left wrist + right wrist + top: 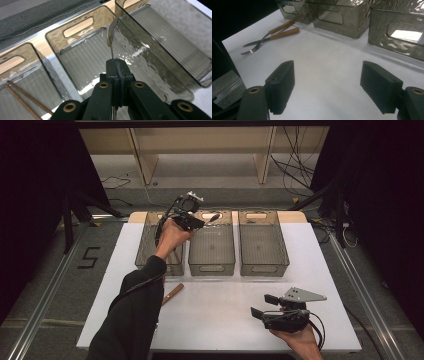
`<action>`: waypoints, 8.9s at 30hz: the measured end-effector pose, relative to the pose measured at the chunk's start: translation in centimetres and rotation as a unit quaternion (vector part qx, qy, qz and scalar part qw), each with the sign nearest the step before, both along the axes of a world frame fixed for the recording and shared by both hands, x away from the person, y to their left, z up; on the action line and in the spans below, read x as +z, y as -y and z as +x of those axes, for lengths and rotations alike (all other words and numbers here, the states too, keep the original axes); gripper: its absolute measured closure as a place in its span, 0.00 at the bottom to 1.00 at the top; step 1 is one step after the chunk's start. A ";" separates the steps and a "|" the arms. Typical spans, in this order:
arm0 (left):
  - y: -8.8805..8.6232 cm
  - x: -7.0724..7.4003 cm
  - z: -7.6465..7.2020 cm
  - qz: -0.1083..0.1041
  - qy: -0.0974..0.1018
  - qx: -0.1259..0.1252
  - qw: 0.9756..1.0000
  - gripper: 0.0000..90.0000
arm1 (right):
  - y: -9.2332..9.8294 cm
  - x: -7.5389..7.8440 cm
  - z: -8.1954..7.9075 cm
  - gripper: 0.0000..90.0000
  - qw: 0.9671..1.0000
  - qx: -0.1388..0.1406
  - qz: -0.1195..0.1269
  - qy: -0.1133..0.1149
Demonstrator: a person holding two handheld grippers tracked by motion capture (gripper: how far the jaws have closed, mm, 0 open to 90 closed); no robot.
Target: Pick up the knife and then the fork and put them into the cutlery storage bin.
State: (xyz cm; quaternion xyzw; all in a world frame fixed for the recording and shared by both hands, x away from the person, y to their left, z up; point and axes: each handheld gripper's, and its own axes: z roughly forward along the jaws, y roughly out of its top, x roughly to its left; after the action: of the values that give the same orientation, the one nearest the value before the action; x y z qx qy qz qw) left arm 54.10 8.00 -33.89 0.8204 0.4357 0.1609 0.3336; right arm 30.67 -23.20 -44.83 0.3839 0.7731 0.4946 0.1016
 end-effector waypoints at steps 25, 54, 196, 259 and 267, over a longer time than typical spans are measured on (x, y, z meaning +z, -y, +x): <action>1.8 -3.3 2.0 -0.052 -0.038 0.022 0.998 0.73 | 0.2 0.2 -0.1 0.31 1.000 0.000 0.002 0.003; -5.3 -1.2 -8.7 -0.048 -0.008 -0.012 0.999 0.28 | 0.2 0.3 -0.2 0.31 1.000 -0.003 0.003 0.004; -12.3 -13.4 -14.8 0.044 -0.135 0.106 0.984 0.85 | -0.1 0.1 -0.2 0.26 1.000 -0.003 0.011 0.018; -0.4 -8.5 -18.2 -0.022 -0.142 -0.216 0.966 0.85 | -9.8 1.0 -2.4 0.29 0.936 0.140 -0.223 0.234; 0.1 -8.4 -18.7 -0.016 -0.143 -0.231 0.962 0.85 | -10.9 0.0 -2.7 0.36 0.899 0.141 -0.295 0.292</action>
State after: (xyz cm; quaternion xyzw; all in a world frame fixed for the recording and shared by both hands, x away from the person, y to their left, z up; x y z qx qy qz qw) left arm 35.40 7.92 -42.27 0.9077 0.2803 -0.0466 0.3088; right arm 27.96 -12.29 -44.83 0.0618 0.8650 0.3433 0.3607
